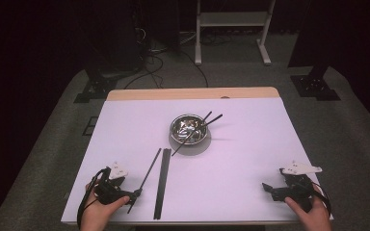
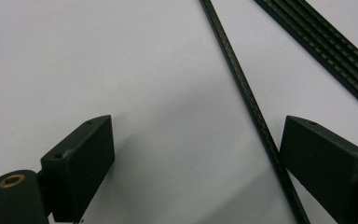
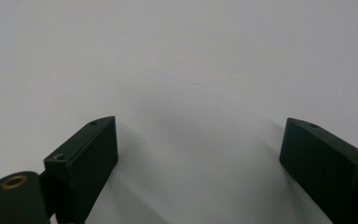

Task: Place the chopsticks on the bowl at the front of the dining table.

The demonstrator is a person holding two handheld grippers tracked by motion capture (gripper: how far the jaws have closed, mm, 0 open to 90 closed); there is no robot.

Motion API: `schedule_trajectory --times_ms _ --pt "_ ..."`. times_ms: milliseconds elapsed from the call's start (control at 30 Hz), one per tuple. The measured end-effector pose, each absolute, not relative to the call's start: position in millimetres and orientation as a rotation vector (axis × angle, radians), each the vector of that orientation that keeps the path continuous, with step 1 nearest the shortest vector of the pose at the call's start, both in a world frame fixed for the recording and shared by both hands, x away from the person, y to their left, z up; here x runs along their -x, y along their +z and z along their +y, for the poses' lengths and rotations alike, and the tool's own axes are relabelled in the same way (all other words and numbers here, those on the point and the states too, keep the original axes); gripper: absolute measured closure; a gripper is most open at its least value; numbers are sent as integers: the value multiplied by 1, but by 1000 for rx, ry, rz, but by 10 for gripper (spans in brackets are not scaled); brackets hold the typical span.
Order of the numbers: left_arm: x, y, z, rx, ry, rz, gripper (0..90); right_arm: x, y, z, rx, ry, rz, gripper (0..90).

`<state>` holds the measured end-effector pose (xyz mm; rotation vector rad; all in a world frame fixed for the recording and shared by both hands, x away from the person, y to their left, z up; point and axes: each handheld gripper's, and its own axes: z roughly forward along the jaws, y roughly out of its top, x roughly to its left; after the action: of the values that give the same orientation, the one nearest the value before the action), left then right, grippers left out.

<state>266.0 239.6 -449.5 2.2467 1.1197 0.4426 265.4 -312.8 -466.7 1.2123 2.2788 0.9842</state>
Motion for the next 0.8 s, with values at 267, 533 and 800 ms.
schedule_trajectory --times_ms 267,533,800 --pt "-266 -448 251 -2242 473 1154 93 -265 -467 -313 -1213 984 2279 100" --pt "-266 -448 257 -2233 480 1171 93 -265 -467 -313 -1213 984 2279 100" --pt "-268 -448 262 -2231 482 1181 93 -265 -467 -313 -1212 984 2280 100"
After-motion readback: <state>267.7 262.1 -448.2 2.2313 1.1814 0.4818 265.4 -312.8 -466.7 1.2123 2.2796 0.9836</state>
